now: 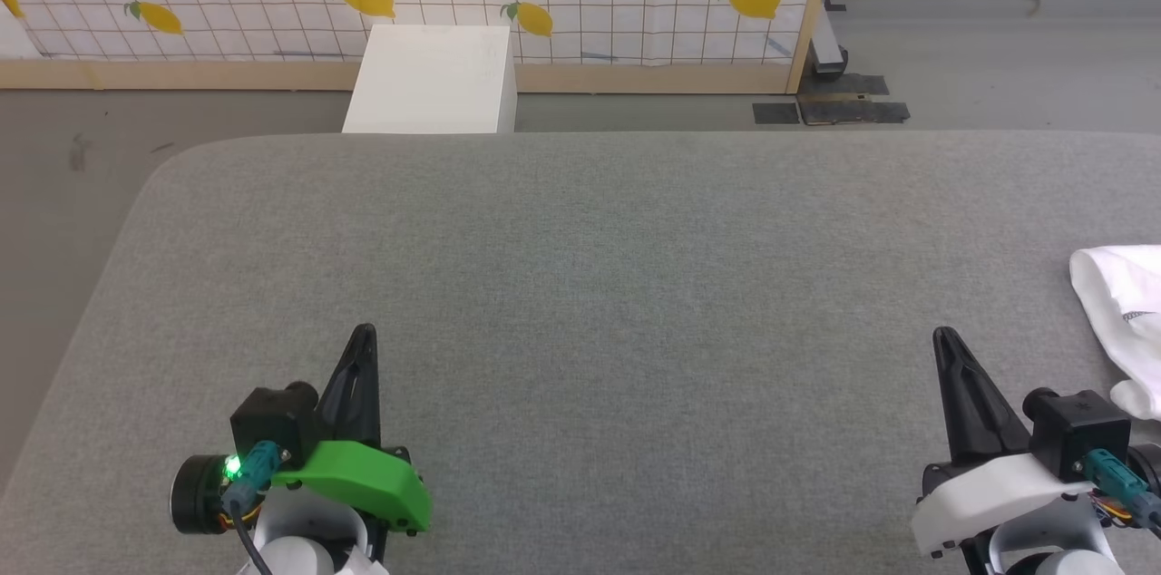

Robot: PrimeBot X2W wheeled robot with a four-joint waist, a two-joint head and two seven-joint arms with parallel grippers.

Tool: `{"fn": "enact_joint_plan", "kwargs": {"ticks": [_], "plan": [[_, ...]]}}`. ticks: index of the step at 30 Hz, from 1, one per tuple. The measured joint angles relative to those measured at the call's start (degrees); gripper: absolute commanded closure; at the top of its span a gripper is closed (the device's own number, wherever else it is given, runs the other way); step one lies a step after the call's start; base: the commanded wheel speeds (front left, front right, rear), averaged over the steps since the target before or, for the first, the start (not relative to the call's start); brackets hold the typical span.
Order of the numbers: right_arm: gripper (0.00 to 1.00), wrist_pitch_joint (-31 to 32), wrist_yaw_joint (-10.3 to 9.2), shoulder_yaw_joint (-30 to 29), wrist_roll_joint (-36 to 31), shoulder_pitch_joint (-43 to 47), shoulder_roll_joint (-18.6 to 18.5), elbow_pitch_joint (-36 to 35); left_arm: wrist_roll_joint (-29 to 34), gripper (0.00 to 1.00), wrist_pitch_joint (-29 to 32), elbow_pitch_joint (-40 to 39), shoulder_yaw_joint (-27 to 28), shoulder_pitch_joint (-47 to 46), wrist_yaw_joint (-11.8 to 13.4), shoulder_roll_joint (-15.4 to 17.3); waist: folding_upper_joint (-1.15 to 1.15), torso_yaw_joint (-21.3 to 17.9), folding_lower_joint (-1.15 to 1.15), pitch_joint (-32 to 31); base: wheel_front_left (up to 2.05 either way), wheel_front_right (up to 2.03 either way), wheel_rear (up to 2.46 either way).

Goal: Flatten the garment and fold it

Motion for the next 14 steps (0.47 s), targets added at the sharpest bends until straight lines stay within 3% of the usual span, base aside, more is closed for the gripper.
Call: {"fn": "enact_joint_plan", "kwargs": {"ticks": [14], "plan": [[1.0, 1.0, 0.0, 0.83, -0.29, -0.38, 0.0, -0.02, 1.89, 1.0, 1.48, -1.05, 0.53, 0.44, 0.49, -0.01, 0.0, -0.46, 0.0, -0.07, 0.0, 0.0, 0.0]]}}
